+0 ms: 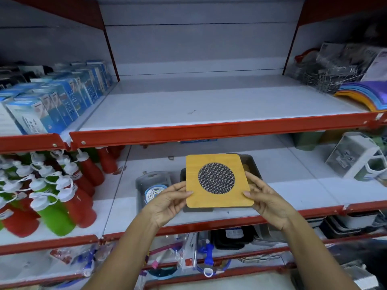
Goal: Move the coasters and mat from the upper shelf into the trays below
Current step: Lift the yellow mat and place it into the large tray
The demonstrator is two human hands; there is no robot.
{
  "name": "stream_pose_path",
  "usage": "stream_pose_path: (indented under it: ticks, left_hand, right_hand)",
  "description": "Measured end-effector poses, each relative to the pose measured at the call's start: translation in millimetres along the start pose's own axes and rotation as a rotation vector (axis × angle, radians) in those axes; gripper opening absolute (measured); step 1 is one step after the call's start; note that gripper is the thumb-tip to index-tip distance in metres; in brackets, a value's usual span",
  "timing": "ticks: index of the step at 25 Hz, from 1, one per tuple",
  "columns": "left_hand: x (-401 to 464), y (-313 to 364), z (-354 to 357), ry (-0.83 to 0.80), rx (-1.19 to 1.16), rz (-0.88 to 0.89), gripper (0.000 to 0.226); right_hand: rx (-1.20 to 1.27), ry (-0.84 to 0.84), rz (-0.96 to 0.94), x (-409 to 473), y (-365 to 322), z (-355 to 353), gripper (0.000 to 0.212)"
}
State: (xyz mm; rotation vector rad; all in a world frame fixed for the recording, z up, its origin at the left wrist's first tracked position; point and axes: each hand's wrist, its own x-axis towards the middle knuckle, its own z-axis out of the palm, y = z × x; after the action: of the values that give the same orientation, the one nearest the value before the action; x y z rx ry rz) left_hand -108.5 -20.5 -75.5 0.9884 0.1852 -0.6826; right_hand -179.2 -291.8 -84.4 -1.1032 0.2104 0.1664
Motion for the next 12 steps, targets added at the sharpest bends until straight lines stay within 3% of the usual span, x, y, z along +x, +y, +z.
stream_pose_path:
  ticks: [7,12]
  left_hand:
    - [73,-30,40,0.123,-0.03,-0.061,0.03]
    - [128,-50,71,0.261,-0.123,-0.194,0.014]
  right_hand:
    - [0.269,0.344,0.077,34,17,-28,0.031]
    - [0.368,0.501,0.084,68,9,-50,0.032]
